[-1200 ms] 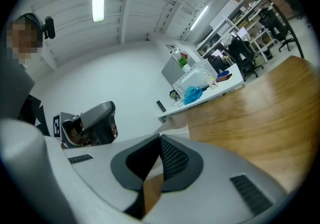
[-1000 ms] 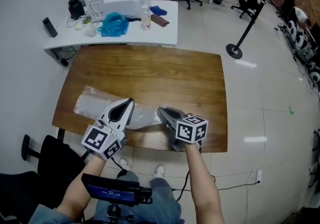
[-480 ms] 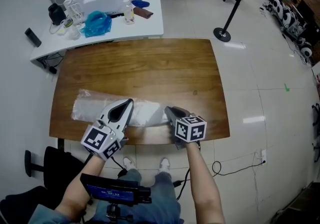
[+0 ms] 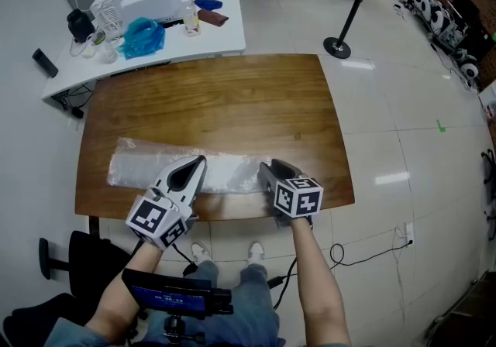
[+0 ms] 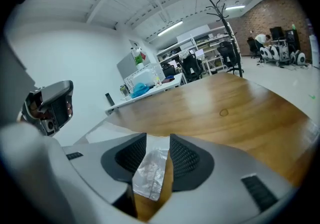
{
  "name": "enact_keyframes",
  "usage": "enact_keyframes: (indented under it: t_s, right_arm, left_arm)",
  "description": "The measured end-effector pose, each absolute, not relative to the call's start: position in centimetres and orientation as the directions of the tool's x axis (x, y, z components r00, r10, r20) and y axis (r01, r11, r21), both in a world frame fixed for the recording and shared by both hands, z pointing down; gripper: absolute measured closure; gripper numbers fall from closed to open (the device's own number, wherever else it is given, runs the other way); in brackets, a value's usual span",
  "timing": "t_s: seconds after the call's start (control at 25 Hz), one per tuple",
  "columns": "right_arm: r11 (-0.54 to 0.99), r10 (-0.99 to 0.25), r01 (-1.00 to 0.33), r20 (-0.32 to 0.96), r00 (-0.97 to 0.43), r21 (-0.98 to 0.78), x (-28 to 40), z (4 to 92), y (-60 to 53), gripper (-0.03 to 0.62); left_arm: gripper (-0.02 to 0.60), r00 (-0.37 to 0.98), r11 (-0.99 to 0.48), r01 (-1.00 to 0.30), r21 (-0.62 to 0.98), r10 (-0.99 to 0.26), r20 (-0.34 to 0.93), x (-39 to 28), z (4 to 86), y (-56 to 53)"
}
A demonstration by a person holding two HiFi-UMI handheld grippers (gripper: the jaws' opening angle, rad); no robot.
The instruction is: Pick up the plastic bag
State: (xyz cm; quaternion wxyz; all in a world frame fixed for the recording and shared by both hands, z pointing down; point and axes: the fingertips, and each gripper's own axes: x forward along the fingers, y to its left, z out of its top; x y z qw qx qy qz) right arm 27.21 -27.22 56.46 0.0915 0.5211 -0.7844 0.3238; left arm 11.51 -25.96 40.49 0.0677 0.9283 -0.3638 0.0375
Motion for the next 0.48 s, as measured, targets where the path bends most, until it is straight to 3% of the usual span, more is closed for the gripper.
enact_keyframes:
  t_s: [0.48]
  right_arm:
    - [0.285, -0.774, -0.870, 0.439, -0.456, -0.402, 24.9, 54.1, -27.3, 0.437]
  left_arm:
    - [0.575, 0.725, -0.719, -0.689, 0.094, -0.679, 0.116, 10.0, 40.5, -25.5]
